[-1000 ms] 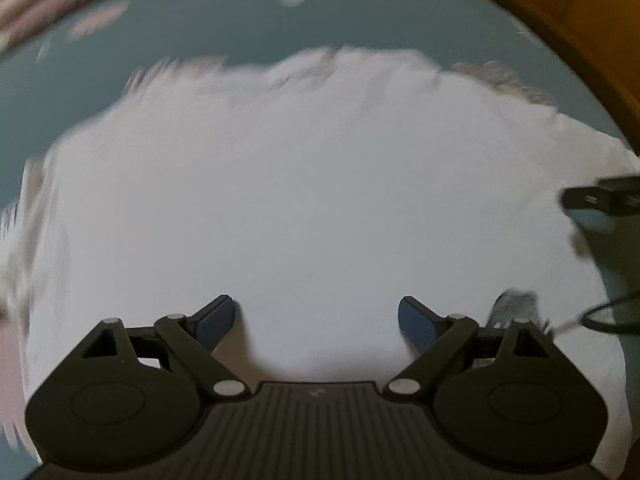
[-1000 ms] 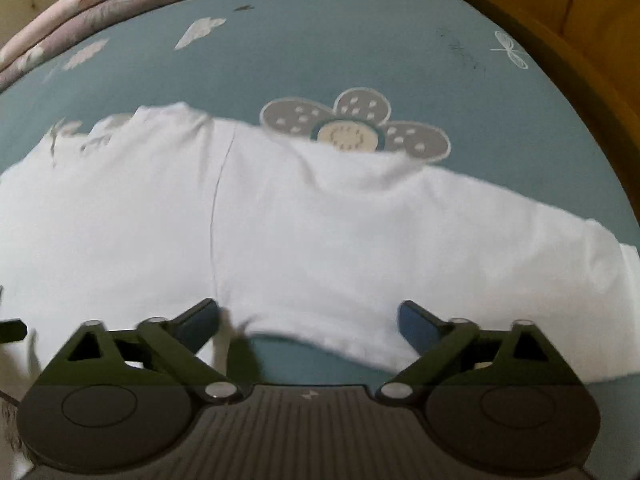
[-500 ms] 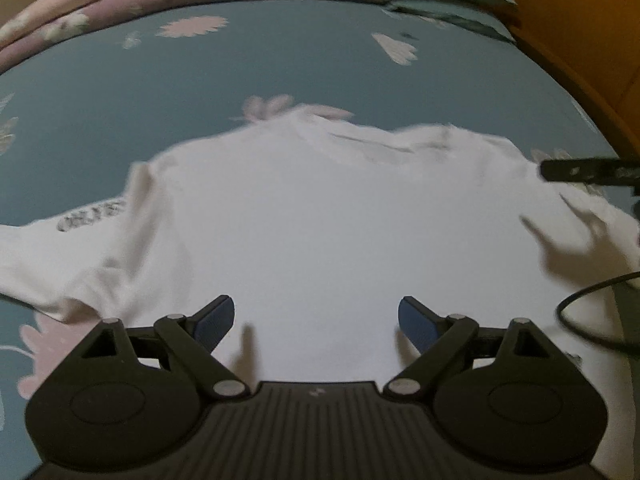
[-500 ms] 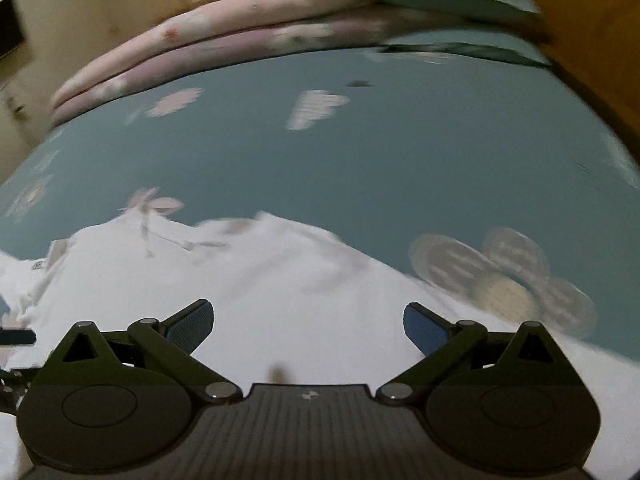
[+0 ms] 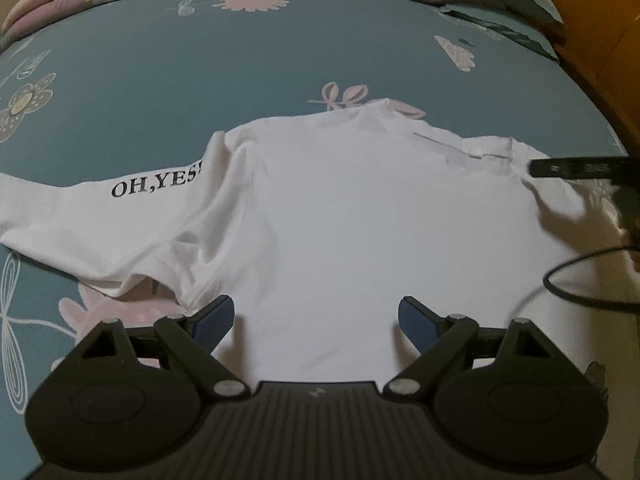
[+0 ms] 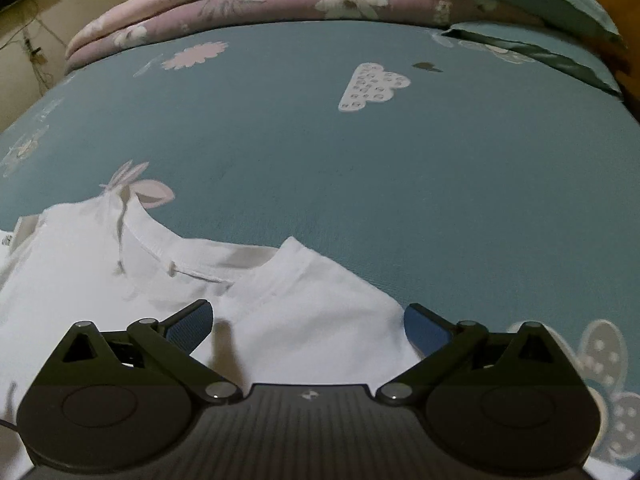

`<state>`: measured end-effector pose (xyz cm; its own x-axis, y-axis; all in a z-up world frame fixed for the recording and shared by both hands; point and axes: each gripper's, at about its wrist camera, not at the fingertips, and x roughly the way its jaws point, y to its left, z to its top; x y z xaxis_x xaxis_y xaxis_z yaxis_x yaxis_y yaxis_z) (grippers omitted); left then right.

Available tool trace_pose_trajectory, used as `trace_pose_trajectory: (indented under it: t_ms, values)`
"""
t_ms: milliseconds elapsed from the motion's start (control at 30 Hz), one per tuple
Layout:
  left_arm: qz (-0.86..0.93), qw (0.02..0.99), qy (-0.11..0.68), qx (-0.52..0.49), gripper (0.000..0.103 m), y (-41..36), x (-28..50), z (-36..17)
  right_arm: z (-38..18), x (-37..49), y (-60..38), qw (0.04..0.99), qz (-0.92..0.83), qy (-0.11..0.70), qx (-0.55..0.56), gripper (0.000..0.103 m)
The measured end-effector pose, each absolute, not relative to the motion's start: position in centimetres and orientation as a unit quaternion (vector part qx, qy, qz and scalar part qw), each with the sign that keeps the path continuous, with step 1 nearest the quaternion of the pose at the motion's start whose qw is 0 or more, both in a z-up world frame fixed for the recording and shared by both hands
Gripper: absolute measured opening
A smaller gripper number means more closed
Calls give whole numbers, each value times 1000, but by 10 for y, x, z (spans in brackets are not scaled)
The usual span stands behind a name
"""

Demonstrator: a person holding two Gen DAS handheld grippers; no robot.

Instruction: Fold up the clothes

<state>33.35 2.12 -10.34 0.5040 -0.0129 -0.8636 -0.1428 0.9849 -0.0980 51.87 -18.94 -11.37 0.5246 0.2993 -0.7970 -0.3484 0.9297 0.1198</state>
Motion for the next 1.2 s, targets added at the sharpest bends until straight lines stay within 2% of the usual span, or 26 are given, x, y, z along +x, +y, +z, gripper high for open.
trace_pose_trajectory:
  t_ms: [133, 267, 433, 467, 600, 700, 967, 1033, 1200]
  values:
    - [21, 864, 497, -75, 89, 14, 334, -102, -98, 473, -203, 866, 158, 474, 6, 103]
    - [3, 862, 502, -72, 89, 6, 335, -106, -107, 433, -212, 850, 140, 507, 25, 103]
    - [-23, 854, 517, -63, 90, -8, 336, -127, -124, 438, -217, 846, 119, 517, 49, 103]
    - [-25, 853, 518, -53, 94, -11, 338, -131, -126, 442, -218, 847, 116, 516, 58, 103]
    - [-31, 857, 513, -44, 94, -11, 351, -128, -107, 453, -212, 860, 128, 490, 66, 103]
    - [-27, 862, 502, -67, 94, 3, 351, -117, -93, 448, -208, 866, 133, 477, 71, 103]
    - [20, 866, 496, -67, 93, 61, 311, -92, -86, 410, -192, 849, 126, 506, 87, 103]
    - [43, 871, 487, -52, 90, 77, 294, -87, -89, 404, -181, 842, 127, 517, 91, 103]
    - [126, 866, 480, -49, 53, 138, 259, -77, -90, 398, -142, 829, 151, 528, 109, 103]
